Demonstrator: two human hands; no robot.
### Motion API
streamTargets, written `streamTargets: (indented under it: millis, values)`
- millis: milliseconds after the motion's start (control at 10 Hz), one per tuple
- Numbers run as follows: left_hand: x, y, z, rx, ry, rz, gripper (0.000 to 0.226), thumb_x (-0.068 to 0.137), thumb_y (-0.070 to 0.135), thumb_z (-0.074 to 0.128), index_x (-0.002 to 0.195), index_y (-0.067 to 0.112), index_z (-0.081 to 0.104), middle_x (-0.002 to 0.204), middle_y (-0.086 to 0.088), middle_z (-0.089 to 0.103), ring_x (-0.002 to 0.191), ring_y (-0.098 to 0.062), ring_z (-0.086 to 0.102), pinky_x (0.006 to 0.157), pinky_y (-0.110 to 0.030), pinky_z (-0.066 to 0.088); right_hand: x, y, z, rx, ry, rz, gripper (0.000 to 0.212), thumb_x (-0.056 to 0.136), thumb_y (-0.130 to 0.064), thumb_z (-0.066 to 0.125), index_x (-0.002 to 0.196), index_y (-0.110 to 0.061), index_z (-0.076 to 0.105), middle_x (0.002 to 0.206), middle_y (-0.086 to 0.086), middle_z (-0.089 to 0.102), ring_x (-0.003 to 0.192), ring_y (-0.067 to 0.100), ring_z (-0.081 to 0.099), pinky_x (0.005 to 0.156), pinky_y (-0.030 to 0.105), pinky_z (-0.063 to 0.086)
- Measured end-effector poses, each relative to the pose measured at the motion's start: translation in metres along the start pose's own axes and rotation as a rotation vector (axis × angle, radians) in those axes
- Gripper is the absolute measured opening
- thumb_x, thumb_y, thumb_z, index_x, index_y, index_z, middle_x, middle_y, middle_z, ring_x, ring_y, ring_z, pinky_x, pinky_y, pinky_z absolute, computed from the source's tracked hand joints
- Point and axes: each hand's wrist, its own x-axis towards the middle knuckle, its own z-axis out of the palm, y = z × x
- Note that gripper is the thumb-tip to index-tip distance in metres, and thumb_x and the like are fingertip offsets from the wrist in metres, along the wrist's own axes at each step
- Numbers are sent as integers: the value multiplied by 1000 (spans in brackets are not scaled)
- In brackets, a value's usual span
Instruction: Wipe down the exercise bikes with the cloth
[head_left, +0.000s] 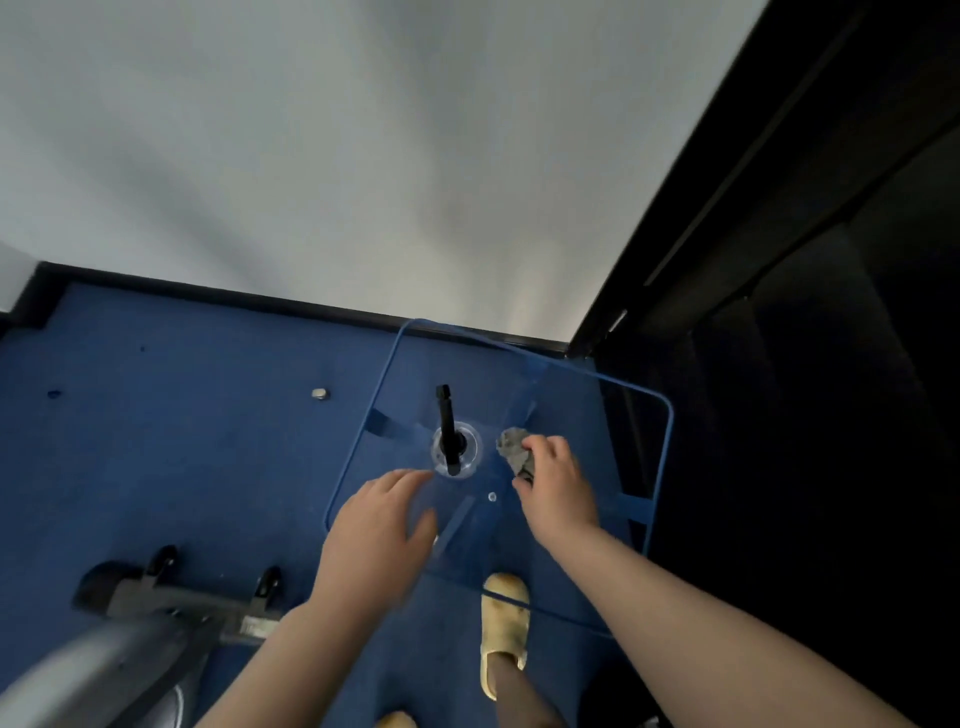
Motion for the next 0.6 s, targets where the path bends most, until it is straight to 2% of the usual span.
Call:
streamTargets:
  millis: [100, 200, 500, 600]
  values:
    - [2, -7, 5, -8, -2, -18, 43, 90, 32, 48, 133, 24, 51, 136, 8, 53, 127, -14, 46, 104, -28, 35, 8, 7, 22, -89, -191, 4, 54, 88, -24, 63, 135, -21, 38, 140, 1, 33, 128, 26, 35, 98, 46, 45]
    - [0, -11, 6, -25, 4, -43, 42, 91, 28, 52, 133, 24, 51, 136, 8, 52, 127, -14, 46, 104, -28, 34, 9, 8, 30, -127, -221, -10, 59, 88, -22, 60, 140, -22, 32, 144, 2, 29, 132, 26, 31, 100, 45, 44]
    - [-19, 4, -34, -25, 119, 38, 41, 92, 26, 49, 133, 25, 51, 138, 11, 50, 126, -12, 45, 101, -25, 34, -31, -7, -16, -126, -115, -27, 55, 88, -26, 57, 139, -25, 35, 143, -2, 31, 131, 22, 32, 101, 39, 42]
    - [-34, 4, -54, -33, 164, 85, 41, 92, 26, 48, 133, 25, 51, 138, 10, 50, 124, -13, 47, 100, -26, 36, -59, -19, -34, -109, -27, -34, 53, 89, -27, 55, 138, -24, 36, 144, -1, 30, 135, 21, 28, 105, 38, 38]
